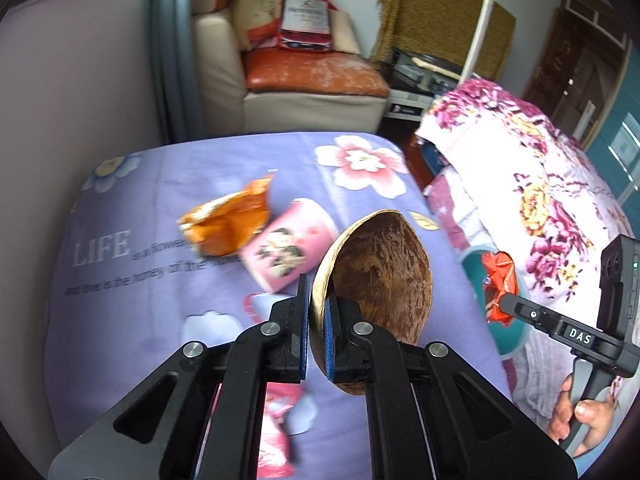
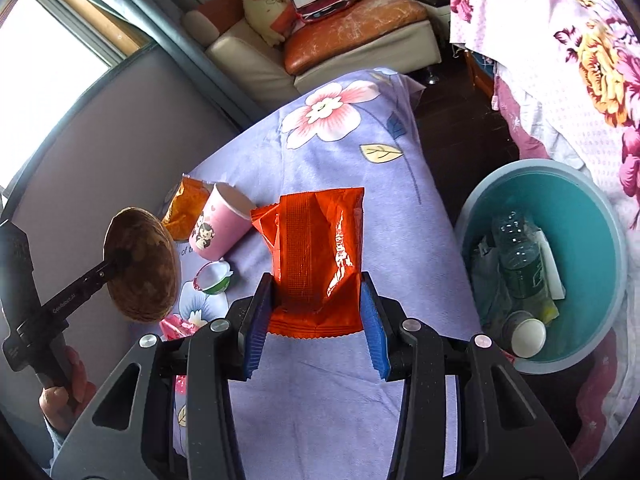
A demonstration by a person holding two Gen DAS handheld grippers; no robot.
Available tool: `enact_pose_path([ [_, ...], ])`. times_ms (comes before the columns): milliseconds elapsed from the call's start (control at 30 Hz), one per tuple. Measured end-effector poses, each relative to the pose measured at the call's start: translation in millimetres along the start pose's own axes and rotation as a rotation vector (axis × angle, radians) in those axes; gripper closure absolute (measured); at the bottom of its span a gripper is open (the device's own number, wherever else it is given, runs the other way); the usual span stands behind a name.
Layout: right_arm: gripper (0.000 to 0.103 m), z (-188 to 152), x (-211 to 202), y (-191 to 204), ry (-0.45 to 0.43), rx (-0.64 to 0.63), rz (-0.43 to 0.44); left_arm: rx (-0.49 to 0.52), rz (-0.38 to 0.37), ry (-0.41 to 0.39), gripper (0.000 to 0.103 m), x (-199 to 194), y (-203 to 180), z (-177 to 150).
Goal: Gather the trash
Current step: 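Carry the bun half and red snack bag over the teal bin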
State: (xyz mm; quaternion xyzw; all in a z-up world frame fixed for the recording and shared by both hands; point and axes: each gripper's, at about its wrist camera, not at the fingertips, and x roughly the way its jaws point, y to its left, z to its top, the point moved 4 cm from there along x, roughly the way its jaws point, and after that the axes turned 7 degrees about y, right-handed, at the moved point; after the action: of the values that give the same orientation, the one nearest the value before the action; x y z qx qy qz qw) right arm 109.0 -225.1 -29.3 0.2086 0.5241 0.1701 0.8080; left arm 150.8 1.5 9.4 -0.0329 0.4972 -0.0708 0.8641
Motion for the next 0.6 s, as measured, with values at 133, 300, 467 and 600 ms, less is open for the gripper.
enact_pose_path([
  [133, 0.063, 4, -27, -35, -0.06, 0.055, -0.025, 0.087, -0.042, 0.049, 0.096, 28, -55, 5],
  [300, 0.063, 5, -58, -87, -0.12, 0.146, -0.062, 0.177, -0.099, 0.116, 0.096, 65, -122, 2],
  [467, 0.063, 6, -73, -126, -0.132, 0.203, -0.085, 0.269, -0.108, 0.163, 0.096, 97, -182, -5],
  [600, 0.063, 9, -76, -153, -0.132, 0.239, -0.086, 0.328, -0.09, 0.191, 0.096, 116, -215, -7],
])
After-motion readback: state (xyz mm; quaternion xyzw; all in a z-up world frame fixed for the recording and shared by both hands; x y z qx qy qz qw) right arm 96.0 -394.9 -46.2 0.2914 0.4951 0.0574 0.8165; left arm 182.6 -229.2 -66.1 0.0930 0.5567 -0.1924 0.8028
